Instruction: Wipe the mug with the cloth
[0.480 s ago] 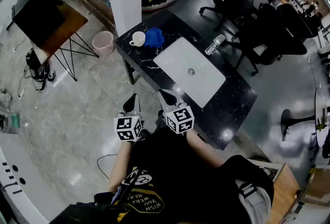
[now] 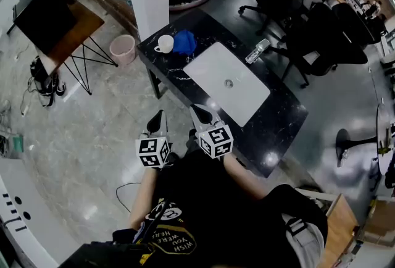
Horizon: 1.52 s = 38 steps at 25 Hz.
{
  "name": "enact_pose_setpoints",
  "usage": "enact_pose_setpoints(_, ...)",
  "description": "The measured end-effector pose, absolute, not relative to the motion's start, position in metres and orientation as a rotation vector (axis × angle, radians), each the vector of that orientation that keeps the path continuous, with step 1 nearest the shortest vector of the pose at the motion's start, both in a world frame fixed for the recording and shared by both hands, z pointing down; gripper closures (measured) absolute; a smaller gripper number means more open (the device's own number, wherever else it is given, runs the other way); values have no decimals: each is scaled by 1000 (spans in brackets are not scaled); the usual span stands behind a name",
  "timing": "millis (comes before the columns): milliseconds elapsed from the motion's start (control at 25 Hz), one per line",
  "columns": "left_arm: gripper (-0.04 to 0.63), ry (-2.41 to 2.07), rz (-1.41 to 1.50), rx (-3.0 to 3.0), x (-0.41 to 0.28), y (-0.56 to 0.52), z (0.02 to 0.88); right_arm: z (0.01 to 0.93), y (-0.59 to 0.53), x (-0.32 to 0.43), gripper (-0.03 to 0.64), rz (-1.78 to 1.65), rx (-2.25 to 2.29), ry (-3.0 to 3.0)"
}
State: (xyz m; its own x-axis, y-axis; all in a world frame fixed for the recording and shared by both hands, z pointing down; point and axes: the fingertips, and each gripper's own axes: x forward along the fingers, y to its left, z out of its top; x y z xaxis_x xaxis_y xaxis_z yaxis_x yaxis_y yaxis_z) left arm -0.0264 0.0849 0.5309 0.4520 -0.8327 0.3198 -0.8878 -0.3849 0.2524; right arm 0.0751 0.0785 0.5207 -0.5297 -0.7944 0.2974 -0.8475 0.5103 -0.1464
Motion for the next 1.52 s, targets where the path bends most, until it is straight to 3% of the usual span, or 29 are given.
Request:
enact_pose_setpoints(720,592,-1362,184,2299,-14,68,548,541,75,108,615,479,1472,-2442)
enact_pose_setpoints(1520,592,-1331,323,2311,-34,-151,611,632,-170,79,615,575,1241,-2438)
